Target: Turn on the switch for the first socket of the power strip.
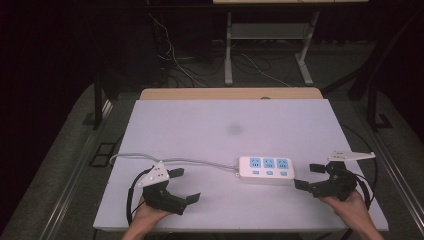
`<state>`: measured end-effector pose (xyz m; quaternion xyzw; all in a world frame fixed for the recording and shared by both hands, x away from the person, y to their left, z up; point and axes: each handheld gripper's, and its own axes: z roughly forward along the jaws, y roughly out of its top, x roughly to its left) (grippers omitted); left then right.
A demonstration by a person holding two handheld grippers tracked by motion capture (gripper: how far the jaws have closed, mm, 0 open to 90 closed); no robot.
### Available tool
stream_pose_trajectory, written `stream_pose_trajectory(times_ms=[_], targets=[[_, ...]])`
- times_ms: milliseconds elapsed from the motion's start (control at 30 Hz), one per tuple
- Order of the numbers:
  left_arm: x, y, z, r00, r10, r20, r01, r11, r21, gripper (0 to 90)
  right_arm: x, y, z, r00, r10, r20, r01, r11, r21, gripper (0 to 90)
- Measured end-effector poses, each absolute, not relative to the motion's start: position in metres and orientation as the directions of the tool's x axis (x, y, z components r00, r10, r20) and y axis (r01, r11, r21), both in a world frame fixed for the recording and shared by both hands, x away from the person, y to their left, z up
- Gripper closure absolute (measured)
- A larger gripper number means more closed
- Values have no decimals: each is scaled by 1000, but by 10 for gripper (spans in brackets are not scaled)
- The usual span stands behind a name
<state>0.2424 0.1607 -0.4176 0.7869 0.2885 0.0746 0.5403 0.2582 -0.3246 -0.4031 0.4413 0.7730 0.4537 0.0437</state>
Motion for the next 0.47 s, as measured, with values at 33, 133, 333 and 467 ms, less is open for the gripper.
stream_pose_trajectory(times_ms=[33,133,333,467], targets=[[243,161,-418,822,535,-194,373,-250,894,0,258,-325,-403,-607,722,333,643,199,740,0],[243,161,-418,823,535,-192,372,-252,893,0,252,-326,-408,-600,732,323,636,191,748,0],[244,159,-420,822,536,-193,381,-267,885,0,241,-324,-418,-594,735,326,638,185,747,0],[245,159,-420,823,535,-193,384,-273,882,0,237,-322,-427,-587,742,324,648,191,737,0]])
